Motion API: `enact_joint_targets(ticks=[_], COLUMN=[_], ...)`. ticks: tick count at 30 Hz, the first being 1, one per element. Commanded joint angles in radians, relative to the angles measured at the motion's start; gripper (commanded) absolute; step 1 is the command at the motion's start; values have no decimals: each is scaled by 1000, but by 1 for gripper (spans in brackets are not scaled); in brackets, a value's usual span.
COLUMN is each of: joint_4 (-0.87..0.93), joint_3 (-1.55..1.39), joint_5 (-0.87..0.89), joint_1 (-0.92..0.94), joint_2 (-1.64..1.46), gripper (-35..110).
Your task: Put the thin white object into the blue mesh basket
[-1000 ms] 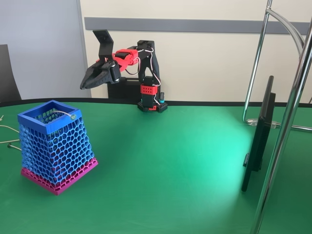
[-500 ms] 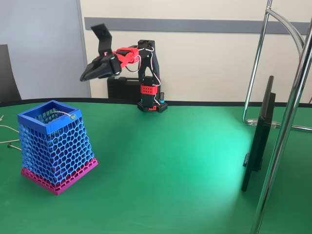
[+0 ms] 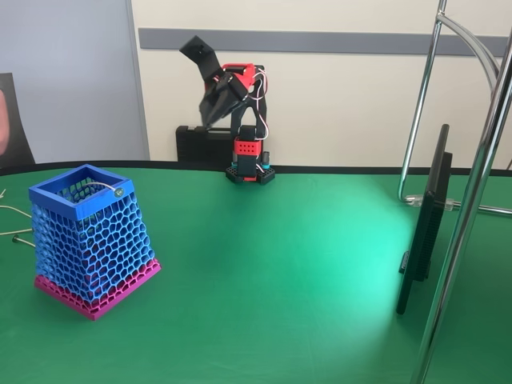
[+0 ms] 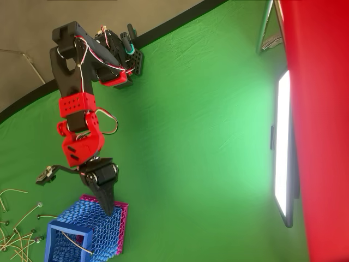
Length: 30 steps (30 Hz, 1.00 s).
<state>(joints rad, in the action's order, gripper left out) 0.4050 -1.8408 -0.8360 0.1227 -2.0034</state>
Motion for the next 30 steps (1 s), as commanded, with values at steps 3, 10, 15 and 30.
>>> enact_joint_targets(ticks=[3,10,15,30], joint_4=[46,130,166,199], joint_3=[-170,-466,-664,-1226], joint_5=[129,321,454,629], joint_1=[-37,-55,-60,-91], joint_2=[-235,-555,-756,-1292], gripper=[0,0,0,0])
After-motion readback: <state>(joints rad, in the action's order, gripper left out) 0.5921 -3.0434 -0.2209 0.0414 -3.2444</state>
